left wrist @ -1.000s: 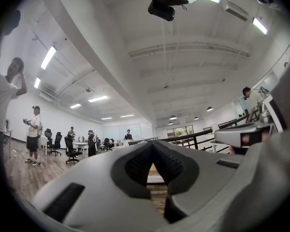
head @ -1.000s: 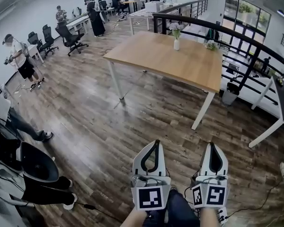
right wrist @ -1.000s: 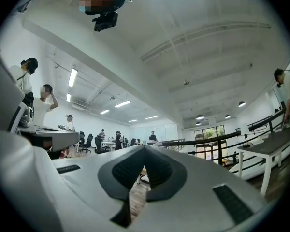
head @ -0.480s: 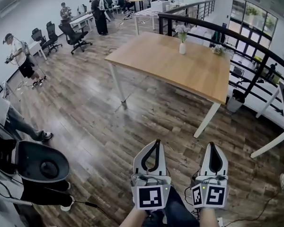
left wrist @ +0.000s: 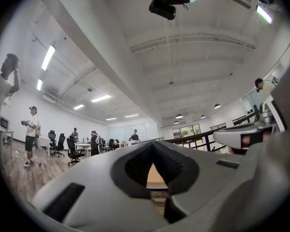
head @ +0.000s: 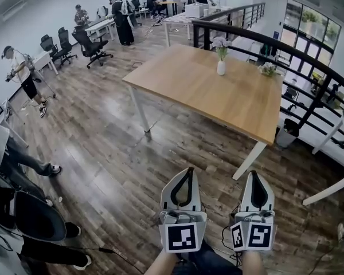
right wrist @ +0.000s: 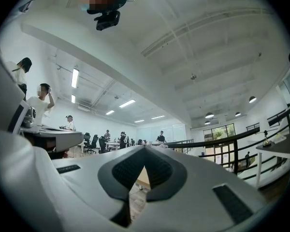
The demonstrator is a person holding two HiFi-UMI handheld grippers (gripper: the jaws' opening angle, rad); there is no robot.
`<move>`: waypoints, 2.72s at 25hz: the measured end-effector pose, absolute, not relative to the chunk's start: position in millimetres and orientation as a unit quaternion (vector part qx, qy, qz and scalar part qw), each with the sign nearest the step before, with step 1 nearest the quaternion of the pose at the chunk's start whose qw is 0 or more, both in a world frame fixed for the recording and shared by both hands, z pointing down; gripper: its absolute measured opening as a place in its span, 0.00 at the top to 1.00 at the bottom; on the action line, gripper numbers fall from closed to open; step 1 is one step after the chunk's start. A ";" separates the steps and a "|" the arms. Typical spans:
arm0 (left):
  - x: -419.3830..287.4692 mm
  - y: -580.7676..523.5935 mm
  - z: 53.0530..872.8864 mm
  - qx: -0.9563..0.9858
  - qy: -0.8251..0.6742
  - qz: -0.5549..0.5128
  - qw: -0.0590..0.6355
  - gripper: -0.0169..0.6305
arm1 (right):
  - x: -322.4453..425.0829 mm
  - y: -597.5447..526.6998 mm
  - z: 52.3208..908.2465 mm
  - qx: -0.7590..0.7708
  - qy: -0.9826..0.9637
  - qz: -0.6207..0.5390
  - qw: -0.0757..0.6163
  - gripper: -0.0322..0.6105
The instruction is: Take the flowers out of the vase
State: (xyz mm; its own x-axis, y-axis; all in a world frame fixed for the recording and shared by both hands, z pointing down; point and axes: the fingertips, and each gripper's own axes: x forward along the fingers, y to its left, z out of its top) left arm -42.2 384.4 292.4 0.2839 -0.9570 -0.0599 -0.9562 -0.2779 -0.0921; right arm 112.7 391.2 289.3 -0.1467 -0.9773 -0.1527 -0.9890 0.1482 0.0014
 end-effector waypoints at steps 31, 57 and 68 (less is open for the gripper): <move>-44.4 185.3 293.7 -0.801 0.597 -0.008 0.049 0.92 | 107.2 191.9 297.0 -0.654 0.753 0.035 0.059 0.96; -74.4 21.4 303.0 -0.827 0.561 -0.005 0.037 0.92 | 76.9 41.5 301.9 -0.686 0.725 0.030 0.049 0.96; -60.9 -35.2 313.4 -0.823 0.567 -0.011 0.030 0.92 | 91.1 -18.5 306.1 -0.683 0.728 0.029 0.050 0.96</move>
State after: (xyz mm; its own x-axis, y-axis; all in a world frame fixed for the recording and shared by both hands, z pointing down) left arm -60.9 -35.2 313.4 0.3559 -0.9344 -0.0152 -0.9331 -0.3544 -0.0618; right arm 91.1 -18.5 306.1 -0.0611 -0.9919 -0.1115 -0.9976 0.0644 -0.0261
